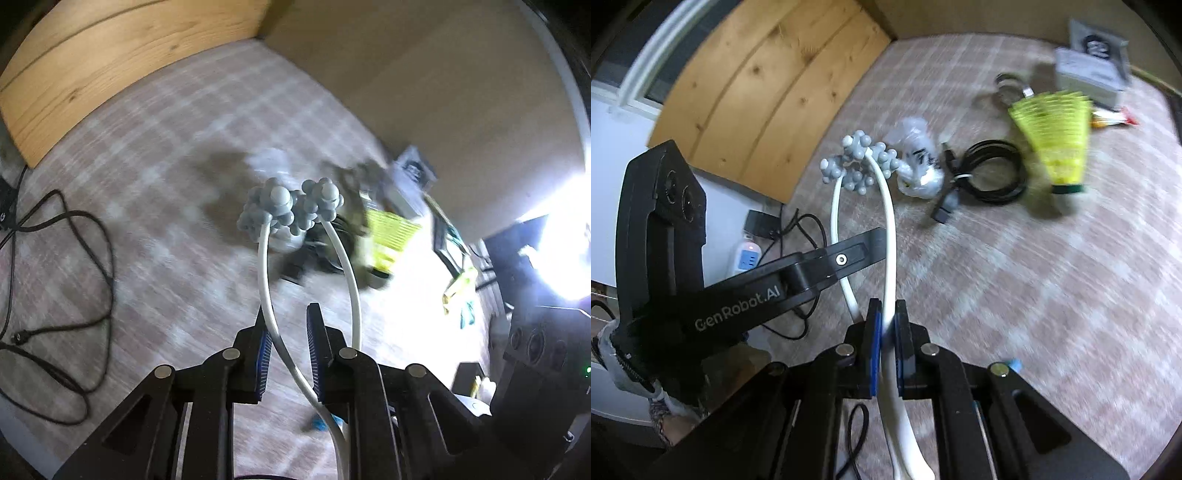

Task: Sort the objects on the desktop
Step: 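Carry the grey bead massager into the black bin and open both tools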

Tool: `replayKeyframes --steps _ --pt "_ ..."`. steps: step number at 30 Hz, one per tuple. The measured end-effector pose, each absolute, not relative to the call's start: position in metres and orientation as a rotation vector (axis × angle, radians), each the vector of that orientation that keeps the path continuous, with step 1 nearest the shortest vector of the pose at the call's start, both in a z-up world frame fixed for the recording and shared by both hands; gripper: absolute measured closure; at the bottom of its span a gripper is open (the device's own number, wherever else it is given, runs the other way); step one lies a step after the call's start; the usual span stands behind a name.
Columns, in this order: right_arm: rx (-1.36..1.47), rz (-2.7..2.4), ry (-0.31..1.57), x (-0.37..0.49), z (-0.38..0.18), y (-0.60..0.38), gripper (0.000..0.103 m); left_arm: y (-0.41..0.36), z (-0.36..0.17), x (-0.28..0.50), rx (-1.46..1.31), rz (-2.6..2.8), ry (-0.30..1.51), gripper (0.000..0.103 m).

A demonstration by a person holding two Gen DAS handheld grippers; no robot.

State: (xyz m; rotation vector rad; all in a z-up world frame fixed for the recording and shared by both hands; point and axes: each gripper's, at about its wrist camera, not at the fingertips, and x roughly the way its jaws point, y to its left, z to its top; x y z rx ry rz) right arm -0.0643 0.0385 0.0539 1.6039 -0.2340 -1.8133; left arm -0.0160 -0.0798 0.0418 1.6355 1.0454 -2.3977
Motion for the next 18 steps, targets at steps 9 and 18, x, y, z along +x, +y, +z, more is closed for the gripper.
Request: replayKeyframes --steps 9,18 --pt "1.569 -1.969 -0.371 -0.033 0.084 0.146 0.097 0.012 0.079 -0.036 1.742 -2.610 0.928 0.087" --pt "1.540 -2.147 -0.556 0.008 0.107 0.264 0.097 0.135 0.100 -0.041 1.942 -2.797 0.754 0.087"
